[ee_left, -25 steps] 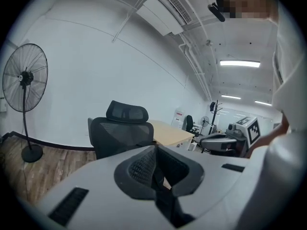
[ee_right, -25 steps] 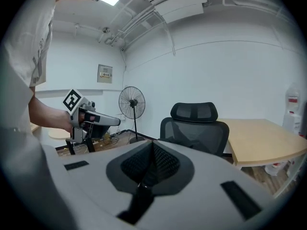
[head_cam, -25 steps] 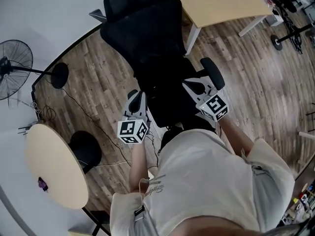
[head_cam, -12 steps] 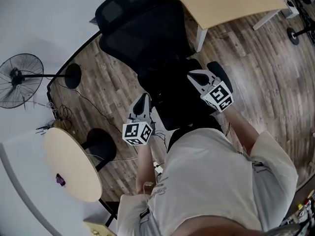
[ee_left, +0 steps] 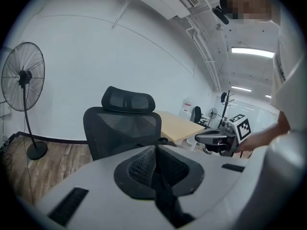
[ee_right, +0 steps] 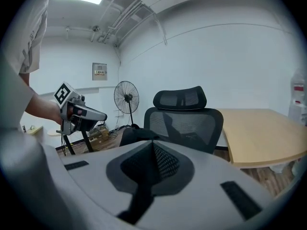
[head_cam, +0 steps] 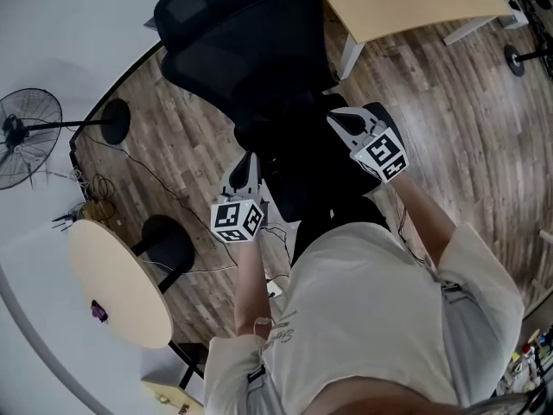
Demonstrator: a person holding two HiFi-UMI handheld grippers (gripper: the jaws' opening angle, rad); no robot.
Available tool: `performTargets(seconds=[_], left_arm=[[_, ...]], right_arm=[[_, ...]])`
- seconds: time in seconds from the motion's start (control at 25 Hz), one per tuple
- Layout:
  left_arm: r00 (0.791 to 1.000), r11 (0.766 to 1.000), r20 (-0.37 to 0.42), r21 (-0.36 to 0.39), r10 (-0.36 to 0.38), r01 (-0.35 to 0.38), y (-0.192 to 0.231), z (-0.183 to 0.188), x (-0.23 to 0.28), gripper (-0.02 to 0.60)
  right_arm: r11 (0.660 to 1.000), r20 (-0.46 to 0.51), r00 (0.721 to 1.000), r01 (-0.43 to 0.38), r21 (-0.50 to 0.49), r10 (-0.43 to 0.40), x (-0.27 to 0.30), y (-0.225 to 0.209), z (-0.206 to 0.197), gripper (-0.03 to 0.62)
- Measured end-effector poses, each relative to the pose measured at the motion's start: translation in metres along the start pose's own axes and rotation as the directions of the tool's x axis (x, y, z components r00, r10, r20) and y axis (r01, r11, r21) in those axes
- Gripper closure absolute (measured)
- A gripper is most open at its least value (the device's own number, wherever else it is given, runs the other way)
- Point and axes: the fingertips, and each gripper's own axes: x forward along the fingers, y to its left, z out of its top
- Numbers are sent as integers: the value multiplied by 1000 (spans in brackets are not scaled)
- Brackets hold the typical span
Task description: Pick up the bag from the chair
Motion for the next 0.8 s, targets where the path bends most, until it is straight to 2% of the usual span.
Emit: performTargets(seconds=[0.2,0.4,0.52,0.56,0.6,0.64,0.68,0.8], left_arm=[[999,1000,-32,-18,-8,7,18,-15,6,558],[999,997,-48,-79,-12,8,33,-29,14,557],[997,995,-71,-102,-24,16,44,-39,22,557],[997,994,-78,-108,-24,15,47,-42,25,554],[996,993,-85,-114,-23,13,49,-45,28,527],[995,993,-95,-120,-23,12,52,-49,31,456],[994,992,-106,-126,-26,12,54,-52,33,411],[991,991,-132,-135,-34,16,59,-62,39,408]], right_arm=[[1000,-21,1000,6,29,-5,14,3,-3,599],[999,-68,998,-7,43,10,31,1,-16,594],[999,-73,997,-4,41,7,46,-2,-20,533],[999,-79,997,-4,42,7,50,-4,-23,533],[999,-86,996,-3,46,7,53,-6,-26,528],[999,-94,996,-3,51,7,56,-8,-30,516],[998,-103,995,-2,56,8,57,-9,-33,501],[998,-124,992,-4,64,12,60,-12,-42,491]])
